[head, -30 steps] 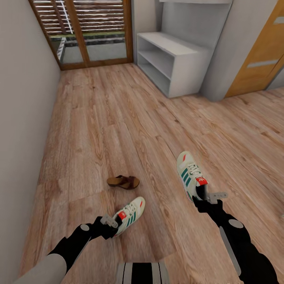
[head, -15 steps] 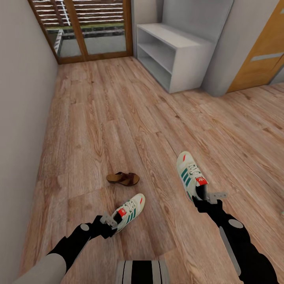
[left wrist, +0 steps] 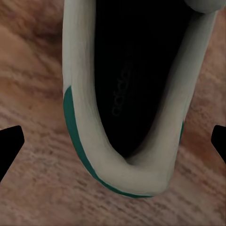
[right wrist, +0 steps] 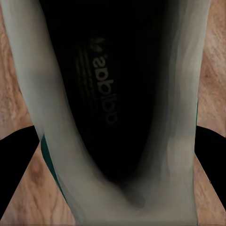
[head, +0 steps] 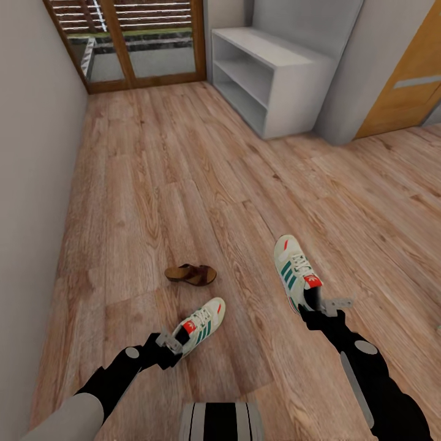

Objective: Pick up the two gym shoes and the two sandals from the corridor floor and place them onto the hallstand (shoe rack) in the corridor, making sure they are on the rack and not on the floor. Arrange them so the two gym shoes are next to each other and the two sandals are next to each other.

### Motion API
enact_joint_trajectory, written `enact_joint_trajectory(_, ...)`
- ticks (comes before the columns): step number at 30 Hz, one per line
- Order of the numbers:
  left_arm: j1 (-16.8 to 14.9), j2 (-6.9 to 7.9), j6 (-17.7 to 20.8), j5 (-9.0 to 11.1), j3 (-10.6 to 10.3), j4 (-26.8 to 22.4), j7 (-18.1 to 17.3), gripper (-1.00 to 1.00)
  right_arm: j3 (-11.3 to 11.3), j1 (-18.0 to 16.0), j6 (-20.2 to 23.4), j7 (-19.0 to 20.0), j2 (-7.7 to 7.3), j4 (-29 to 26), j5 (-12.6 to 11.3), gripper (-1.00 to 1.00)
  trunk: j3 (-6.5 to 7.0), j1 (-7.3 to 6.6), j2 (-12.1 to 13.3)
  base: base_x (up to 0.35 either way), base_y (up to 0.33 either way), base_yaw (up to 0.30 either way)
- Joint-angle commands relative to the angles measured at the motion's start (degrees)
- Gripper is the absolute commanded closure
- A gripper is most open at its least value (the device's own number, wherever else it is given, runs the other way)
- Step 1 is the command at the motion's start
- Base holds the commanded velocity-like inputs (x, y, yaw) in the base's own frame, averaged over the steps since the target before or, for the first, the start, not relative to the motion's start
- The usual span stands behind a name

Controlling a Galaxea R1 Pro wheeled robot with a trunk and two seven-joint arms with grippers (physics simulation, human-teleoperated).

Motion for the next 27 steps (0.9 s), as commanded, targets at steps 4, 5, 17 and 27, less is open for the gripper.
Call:
enact_joint_trajectory(4, 0.0, 0.04, 0.24, -0.3, -0.13, -0.16, -0.17, -1.0, -0.1, -0.02, 0.32, 0.38, 0.01, -0.1, -0.03, 1.0, -0.87, 0.06, -0.06, 0.0, 0.0, 0.0)
enact_joint_trajectory(5, 0.0, 0.04, 0.24, -0.31, -0.13, -0.16, -0.17, -1.0, -0.1, -0.02, 0.32, 0.38, 0.01, -0.09, -0.03, 1.0, -0.94, 0.06, -0.06, 0.0, 0.0, 0.0)
enact_joint_trajectory(17, 0.0, 0.28, 0.23, -0.31, -0.13, -0.16, -0.17, -1.0, -0.1, -0.02, 0.32, 0.38, 0.01, -0.09, -0.02, 1.0, -2.55, 0.19, -0.12, 0.0, 0.0, 0.0)
enact_joint_trajectory(27, 0.03, 0.47, 0.23, -0.31, -0.13, -0.16, -0.17, -1.0, -0.1, -0.02, 0.32, 0.38, 0.01, -0.09, 0.01, 1.0, -3.0, 0.24, -0.15, 0.0, 0.0, 0.0)
